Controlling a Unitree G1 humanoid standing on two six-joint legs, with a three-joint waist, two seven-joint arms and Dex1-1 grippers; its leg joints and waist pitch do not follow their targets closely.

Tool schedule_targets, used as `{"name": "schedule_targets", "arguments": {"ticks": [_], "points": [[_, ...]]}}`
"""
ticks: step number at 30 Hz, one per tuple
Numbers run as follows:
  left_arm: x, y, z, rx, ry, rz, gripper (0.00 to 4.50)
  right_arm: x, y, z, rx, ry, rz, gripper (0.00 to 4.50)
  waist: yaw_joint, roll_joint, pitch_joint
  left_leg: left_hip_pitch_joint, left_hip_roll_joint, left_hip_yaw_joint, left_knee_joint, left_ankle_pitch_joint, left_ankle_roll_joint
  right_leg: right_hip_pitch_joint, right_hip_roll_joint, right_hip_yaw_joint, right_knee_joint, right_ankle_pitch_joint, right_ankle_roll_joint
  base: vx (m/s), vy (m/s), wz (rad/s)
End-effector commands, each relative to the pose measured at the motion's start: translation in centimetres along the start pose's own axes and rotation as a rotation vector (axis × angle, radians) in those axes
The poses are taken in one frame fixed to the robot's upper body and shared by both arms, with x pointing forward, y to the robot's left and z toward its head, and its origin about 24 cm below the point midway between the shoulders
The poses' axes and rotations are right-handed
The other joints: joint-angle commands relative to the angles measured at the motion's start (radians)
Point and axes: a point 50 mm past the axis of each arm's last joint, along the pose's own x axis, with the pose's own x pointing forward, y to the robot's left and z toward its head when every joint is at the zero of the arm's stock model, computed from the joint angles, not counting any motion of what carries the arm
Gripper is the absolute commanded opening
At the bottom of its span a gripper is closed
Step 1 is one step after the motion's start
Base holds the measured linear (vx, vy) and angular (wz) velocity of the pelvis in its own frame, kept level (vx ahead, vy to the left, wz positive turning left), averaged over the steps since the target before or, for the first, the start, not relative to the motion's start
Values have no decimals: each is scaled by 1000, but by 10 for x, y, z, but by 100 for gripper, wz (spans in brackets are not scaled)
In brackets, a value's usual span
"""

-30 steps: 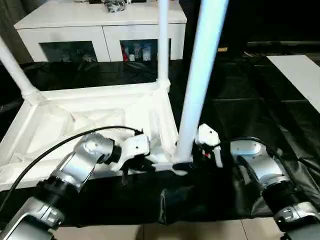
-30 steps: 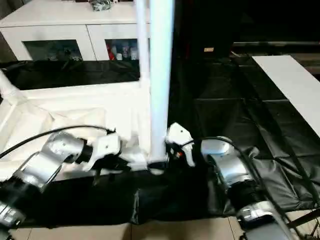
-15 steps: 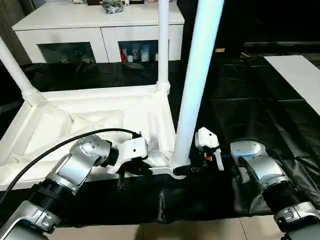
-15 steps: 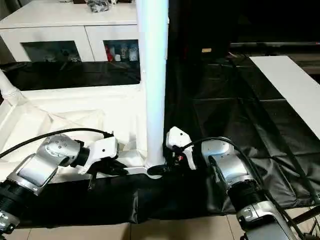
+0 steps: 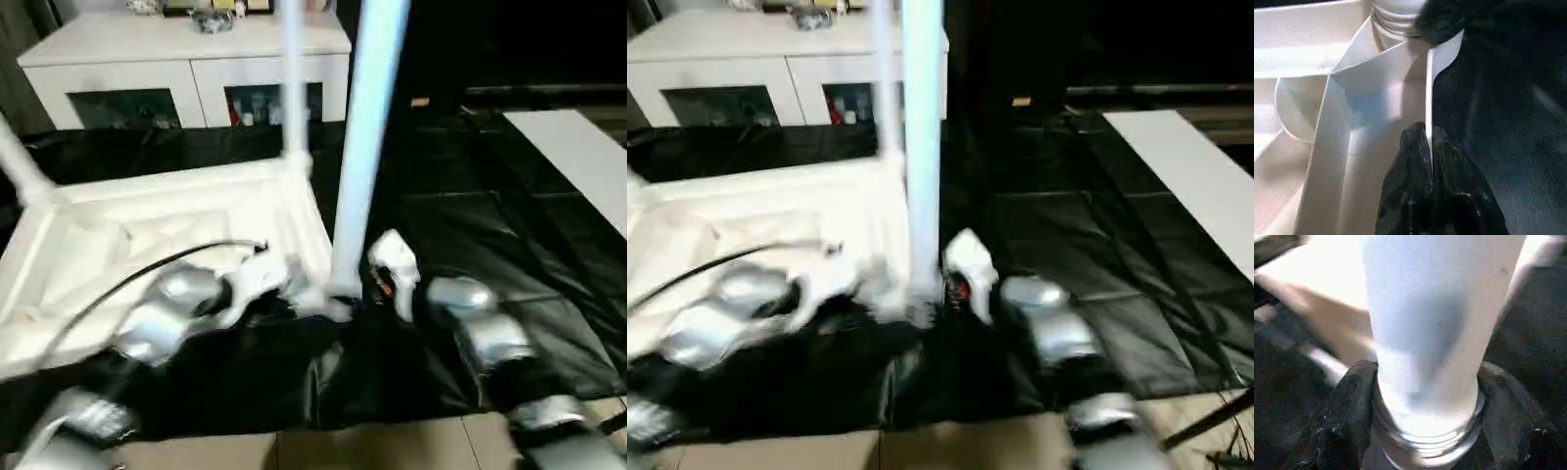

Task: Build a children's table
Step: Rotate leg to tighten

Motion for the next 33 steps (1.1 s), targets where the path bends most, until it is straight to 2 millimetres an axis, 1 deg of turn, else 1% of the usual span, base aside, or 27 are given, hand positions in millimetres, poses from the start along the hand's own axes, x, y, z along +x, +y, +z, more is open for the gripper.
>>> {"name": "schedule_targets", "arguments": {"ticks": [1,2,3,4,5,6,7,8,9,10,13,14,15,17,18,19,21,22,24,26,27,28,29,30,31,32,33], "points": [[20,-4,-16,-125,91,103,0,9,-5,0,92,11,-211,267,-2,-5,-42,6,26,-17,-75,-347,3,28,-47,31,-94,-533,-112,0,0,0],[20,-3,-16,-127,91,106,0,9,-5,0,95,12,-215,267,-2,-4,-43,9,27,-18,-76,-345,0,26,-47,32,-94,-516,-119,0,0,0],[27,2,-10,-150,83,169,0,12,-7,-5,146,40,-347,267,-3,-4,-45,8,29,-20,-78,-353,-2,27,-44,32,-90,-474,-131,0,0,0],[29,4,-7,-160,77,190,0,14,-6,-7,158,49,-380,267,-6,-3,-41,5,25,-19,-78,-366,-3,26,-42,30,-90,-469,-133,0,0,0],[29,4,-6,-160,76,193,0,14,-6,-7,158,49,-385,267,-7,-2,-42,9,24,-19,-77,-383,-3,22,-43,30,-94,-482,-133,0,0,0],[33,6,-3,-167,70,219,0,17,-6,-8,159,59,-431,267,-10,-1,-40,8,22,-20,-76,-411,1,20,-44,28,-98,-506,-127,0,0,0],[37,8,1,-167,68,240,0,24,-1,-6,129,68,-442,267,-10,0,-41,12,19,-22,-74,-430,1,17,-44,25,-102,-527,-116,0,0,0],[38,8,2,-166,67,240,0,25,1,-6,121,69,-436,267,-10,-2,-41,12,19,-22,-74,-434,3,17,-45,25,-104,-532,-113,0,0,0],[40,8,4,-156,66,229,0,29,5,-3,89,68,-404,267,-11,-3,-41,7,19,-24,-76,-435,10,21,-46,26,-103,-522,-110,0,0,0],[41,7,4,-149,67,218,0,30,6,-1,87,63,-396,267,-9,1,-42,4,21,-25,-78,-434,15,23,-47,27,-102,-510,-108,0,0,0],[42,4,3,-130,73,184,0,32,8,4,95,26,-363,267,-8,-2,-43,0,22,-24,-78,-420,24,25,-49,29,-98,-486,-118,0,0,0],[42,3,2,-125,75,174,0,32,9,6,100,6,-346,267,-6,-4,-42,-1,23,-25,-79,-418,28,26,-51,29,-98,-493,-120,0,0,0],[41,2,1,-116,80,160,0,31,9,10,94,-19,-324,336,-6,-5,-43,-3,23,-25,-79,-415,30,27,-51,30,-97,-493,-120,0,0,0],[40,1,-2,-105,88,136,0,28,7,13,70,-39,-298,336,-4,-7,-44,-4,25,-24,-79,-399,35,27,-52,31,-96,-483,-124,0,0,0],[39,0,-5,-100,97,115,0,26,4,14,46,-45,-287,339,-2,-7,-45,-8,26,-24,-78,-379,37,30,-54,32,-92,-456,-132,0,0,0],[39,0,-6,-97,103,103,0,25,2,15,31,-47,-282,365,-3,-6,-45,-10,27,-24,-79,-370,39,31,-53,33,-90,-440,-138,0,0,0],[37,-3,-9,-67,108,51,0,23,0,18,6,-56,-216,383,-3,-7,-46,-13,29,-22,-78,-346,43,35,-52,34,-82,-376,-166,0,0,0],[35,-5,-12,-59,118,15,0,18,-3,20,-32,-58,-166,383,-3,-6,-46,-16,31,-22,-78,-342,48,39,-53,34,-80,-364,-176,0,0,0],[31,-8,-17,-50,132,-34,0,10,-7,22,-91,-50,-65,383,-3,-7,-46,-19,33,-22,-77,-326,57,44,-54,33,-76,-345,-186,0,0,0],[28,-11,-19,-34,136,-72,0,3,-7,22,-137,-41,31,383,-1,-8,-49,-17,34,-18,-73,-293,69,44,-53,35,-73,-294,-201,0,0,0],[21,-15,-20,21,113,-155,0,-12,-7,21,-205,-23,194,383,3,-8,-50,-17,34,-15,-69,-269,82,46,-53,36,-70,-256,-214,0,0,0],[19,-17,-21,38,106,-180,0,-16,-6,21,-226,-15,238,383,8,-6,-54,-18,38,-16,-67,-240,99,53,-55,36,-64,-208,-223,60,-20,3],[15,-20,-21,63,88,-238,0,-24,-5,19,-249,3,307,383,5,-8,-55,-20,37,-13,-63,-218,110,52,-52,37,-58,-173,-234,60,-20,3],[12,-22,-22,66,90,-273,0,-28,-5,18,-264,17,350,383,9,-5,-57,-19,39,-12,-61,-177,126,54,-51,36,-51,-107,-255,63,-22,1],[12,-22,-22,66,90,-273,0,-28,-5,18,-264,17,350,383,12,-2,-60,-17,39,-10,-58,-145,137,54,-50,34,-45,-60,-279,0,0,0],[7,-24,-22,105,80,-302,0,-33,-6,17,-277,35,387,383,15,-1,-59,-15,40,-9,-59,-143,137,53,-48,33,-45,-56,-287,0,0,0],[2,-24,-22,132,75,-318,0,-37,-7,16,-284,48,411,383,22,-4,-57,-16,41,-8,-59,-142,138,55,-48,32,-44,-60,-287,0,0,0]]}}
